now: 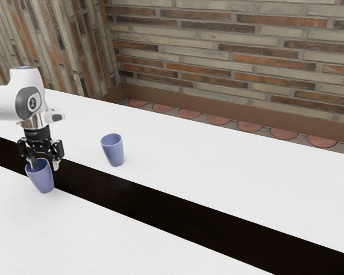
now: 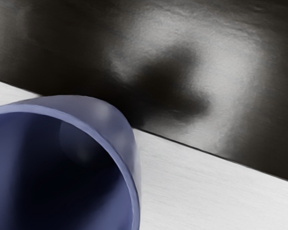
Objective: Place the left cup onto the right cup
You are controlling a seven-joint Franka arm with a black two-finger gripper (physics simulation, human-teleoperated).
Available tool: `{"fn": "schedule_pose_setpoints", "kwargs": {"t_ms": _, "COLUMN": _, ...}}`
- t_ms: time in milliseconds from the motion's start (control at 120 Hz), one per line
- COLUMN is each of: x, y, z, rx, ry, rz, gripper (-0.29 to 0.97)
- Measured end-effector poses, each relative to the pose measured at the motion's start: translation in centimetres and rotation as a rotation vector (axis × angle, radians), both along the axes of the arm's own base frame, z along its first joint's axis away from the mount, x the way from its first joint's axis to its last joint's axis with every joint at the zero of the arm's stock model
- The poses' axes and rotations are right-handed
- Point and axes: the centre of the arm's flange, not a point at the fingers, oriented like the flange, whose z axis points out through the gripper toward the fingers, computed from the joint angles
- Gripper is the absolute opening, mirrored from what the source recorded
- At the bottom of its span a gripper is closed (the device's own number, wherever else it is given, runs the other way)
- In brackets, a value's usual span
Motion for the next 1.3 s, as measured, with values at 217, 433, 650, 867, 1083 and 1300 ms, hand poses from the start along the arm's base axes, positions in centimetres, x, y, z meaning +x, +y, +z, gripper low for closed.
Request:
{"fn": "schedule_pose_setpoints", "kwargs": {"t_ms": 217, "x": 0.6, "y": 0.1, "z": -0.7, "rx": -0.003, "ry": -0.005, "rz": -0.015, "gripper": 0.53}}
{"fn": "schedule_pose_setpoints", "kwargs": {"t_ms": 433, "x": 1.1, "y": 0.3, "z": -0.9, "rx": -0.002, "ry": -0.009, "rz": -0.03, "gripper": 0.45}}
{"fn": "schedule_pose_setpoints", "kwargs": {"t_ms": 650, "x": 1.1, "y": 0.7, "z": -1.3, "rx": -0.003, "ry": -0.005, "rz": -0.035, "gripper": 0.37}}
{"fn": "schedule_pose_setpoints", "kwargs": {"t_ms": 867, "x": 1.0, "y": 0.9, "z": -1.6, "rx": -0.014, "ry": -0.007, "rz": -0.029, "gripper": 0.26}}
{"fn": "schedule_pose_setpoints", "kwargs": {"t_ms": 1083, "x": 1.0, "y": 1.0, "z": -1.6, "rx": -0.02, "ry": -0.012, "rz": -0.027, "gripper": 0.1}}
{"fn": "schedule_pose_setpoints", "kwargs": {"t_ms": 1300, "x": 0.9, "y": 1.3, "z": -1.6, "rx": -0.02, "ry": -0.014, "rz": -0.024, "gripper": -0.03}}
